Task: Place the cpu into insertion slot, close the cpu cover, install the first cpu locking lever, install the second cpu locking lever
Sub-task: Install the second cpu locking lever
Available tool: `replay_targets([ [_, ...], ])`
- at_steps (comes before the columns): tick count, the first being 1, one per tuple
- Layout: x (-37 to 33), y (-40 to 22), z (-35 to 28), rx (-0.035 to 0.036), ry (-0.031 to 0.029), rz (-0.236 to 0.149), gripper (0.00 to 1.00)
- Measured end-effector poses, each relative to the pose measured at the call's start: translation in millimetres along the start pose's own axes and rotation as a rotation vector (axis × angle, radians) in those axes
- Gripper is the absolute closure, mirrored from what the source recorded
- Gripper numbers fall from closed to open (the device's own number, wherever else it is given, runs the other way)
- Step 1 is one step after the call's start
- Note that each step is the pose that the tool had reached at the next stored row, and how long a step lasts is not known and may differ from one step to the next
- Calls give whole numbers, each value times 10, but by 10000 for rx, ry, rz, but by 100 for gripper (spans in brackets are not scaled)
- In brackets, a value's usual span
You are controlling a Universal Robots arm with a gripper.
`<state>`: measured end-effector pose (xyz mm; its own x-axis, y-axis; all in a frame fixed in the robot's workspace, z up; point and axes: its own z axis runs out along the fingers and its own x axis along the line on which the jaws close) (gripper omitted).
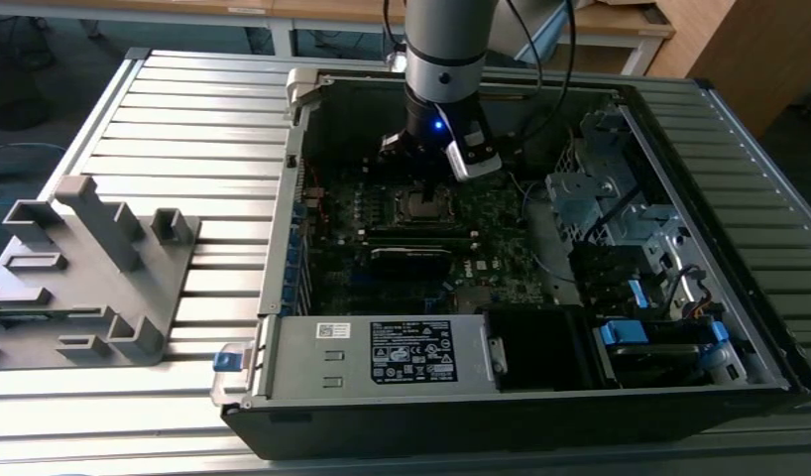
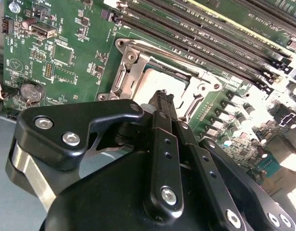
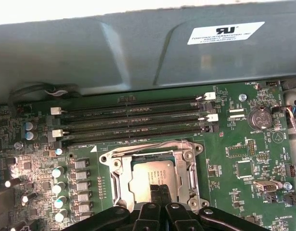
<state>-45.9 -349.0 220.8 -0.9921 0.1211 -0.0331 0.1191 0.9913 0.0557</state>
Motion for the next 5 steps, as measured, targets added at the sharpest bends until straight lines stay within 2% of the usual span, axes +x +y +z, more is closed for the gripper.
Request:
replay_targets([
  [5, 0, 0, 0, 19, -2, 0, 89],
])
